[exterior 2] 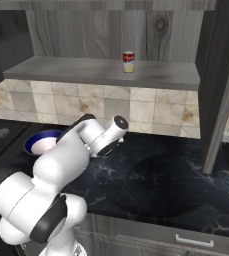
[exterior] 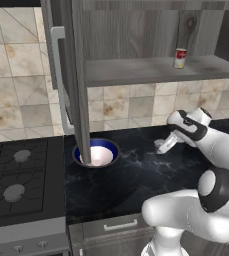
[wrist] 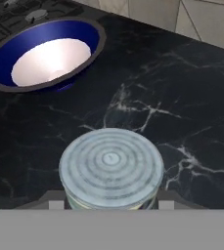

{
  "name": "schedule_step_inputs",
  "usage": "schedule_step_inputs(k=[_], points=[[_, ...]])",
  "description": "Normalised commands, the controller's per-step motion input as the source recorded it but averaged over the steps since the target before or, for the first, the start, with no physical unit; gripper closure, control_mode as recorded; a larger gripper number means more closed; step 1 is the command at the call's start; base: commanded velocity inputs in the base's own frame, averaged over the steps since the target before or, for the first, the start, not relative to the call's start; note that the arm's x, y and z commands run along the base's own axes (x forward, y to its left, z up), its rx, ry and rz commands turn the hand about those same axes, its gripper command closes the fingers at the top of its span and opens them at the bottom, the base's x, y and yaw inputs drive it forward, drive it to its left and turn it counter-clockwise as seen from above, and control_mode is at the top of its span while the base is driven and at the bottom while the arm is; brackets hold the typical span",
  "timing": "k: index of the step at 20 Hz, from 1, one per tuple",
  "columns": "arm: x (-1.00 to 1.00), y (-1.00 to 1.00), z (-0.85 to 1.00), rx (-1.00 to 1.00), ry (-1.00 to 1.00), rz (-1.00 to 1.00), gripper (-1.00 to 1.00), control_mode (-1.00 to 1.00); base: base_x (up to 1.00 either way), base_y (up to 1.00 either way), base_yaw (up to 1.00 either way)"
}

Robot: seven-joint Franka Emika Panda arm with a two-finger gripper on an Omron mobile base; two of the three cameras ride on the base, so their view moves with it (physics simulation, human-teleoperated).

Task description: Restock the canned food cabinet by taking the new fresh canned food from the counter and placing it in the cabinet. Then, take the old canned food from the cabinet and place it on the counter.

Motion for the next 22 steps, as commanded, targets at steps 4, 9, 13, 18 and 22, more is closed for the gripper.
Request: schedule_step_inputs(k=[4, 9, 13, 18, 22], points=[[0.14, 0.02, -0.48, 0.09, -0.01, 0.12, 1.0, -1.0, 0.0, 0.0, 0.0], [0.14, 0.01, -0.23, 0.09, -0.01, 0.1, 1.0, -1.0, 0.0, 0.0, 0.0], [0.14, 0.06, -0.29, 0.03, -0.04, 0.1, 1.0, -1.0, 0.0, 0.0, 0.0], [0.16, 0.13, -0.36, 0.0, -0.06, 0.09, -1.0, -1.0, 0.0, 0.0, 0.0], [0.17, 0.14, -0.38, 0.0, -0.07, 0.08, -1.0, -1.0, 0.0, 0.0, 0.0]])
